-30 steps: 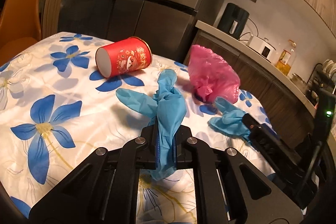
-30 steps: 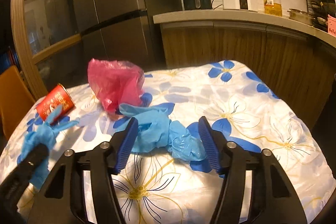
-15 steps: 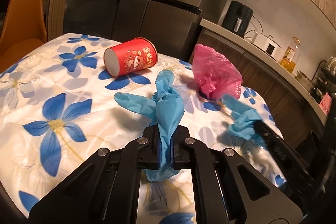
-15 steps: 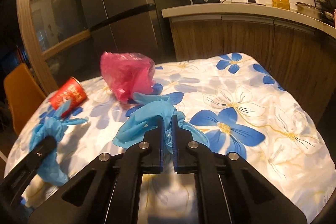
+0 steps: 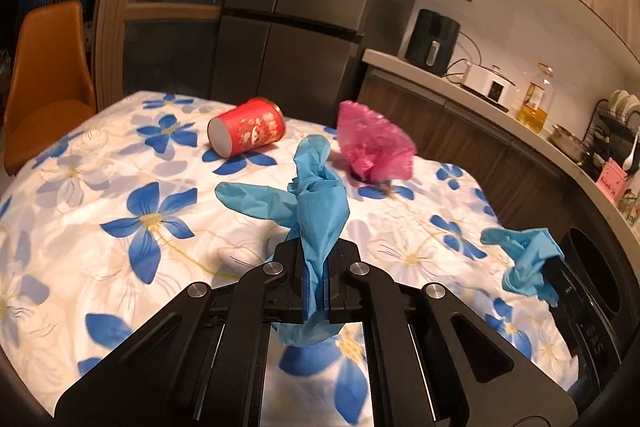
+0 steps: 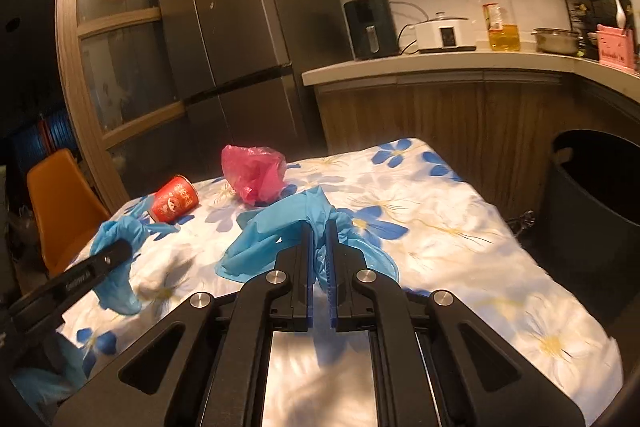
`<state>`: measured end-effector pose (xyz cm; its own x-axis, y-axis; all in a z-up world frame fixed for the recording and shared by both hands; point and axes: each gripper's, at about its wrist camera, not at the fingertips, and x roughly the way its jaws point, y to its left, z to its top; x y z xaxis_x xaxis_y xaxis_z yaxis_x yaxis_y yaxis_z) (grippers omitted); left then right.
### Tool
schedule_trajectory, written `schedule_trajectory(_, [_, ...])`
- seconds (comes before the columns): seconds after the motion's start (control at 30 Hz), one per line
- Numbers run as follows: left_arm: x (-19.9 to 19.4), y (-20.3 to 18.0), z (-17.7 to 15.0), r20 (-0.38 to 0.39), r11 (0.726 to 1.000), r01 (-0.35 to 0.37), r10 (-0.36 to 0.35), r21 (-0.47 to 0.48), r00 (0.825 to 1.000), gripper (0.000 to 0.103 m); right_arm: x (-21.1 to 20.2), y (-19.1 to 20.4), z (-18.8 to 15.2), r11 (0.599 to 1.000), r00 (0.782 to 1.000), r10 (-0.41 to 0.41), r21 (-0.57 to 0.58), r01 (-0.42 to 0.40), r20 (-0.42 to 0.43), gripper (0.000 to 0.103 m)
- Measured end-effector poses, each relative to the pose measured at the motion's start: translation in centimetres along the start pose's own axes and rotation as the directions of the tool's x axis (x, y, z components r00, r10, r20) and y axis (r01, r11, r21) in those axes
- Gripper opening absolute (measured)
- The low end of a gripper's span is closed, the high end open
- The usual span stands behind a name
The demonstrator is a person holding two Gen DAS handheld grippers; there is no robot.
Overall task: Collect trash
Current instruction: 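Carry both blue gloves with both tools over the black bin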
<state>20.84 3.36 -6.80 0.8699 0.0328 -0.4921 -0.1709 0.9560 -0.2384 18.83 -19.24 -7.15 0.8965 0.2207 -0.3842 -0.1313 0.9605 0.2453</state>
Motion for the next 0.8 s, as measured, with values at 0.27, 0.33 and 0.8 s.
schedule_trajectory(0.27, [-4.3,-2.7,-0.6,0.039,0.998,0.031,-0.033,0.048,0.999,0.003,-4.9,-1.3,-0.3,0.999,0.999,0.005,0.036,-0.006,0.043,0.006])
schedule_trajectory(0.33, [-5.2,-3.5,-0.7,0.048,0.997,0.038,-0.041,0.064,0.998,0.003,-5.9,-1.7,-0.2,0.999,0.998,0.004,0.039,-0.007,0.058,0.006])
schedule_trajectory(0.8, [-7.8,-7.9,-1.7,0.071,0.987,0.069,-0.08,0.147,0.994,0.003,-10.0,-4.4,1.0,0.997,0.99,-0.014,0.073,0.003,0.141,0.006])
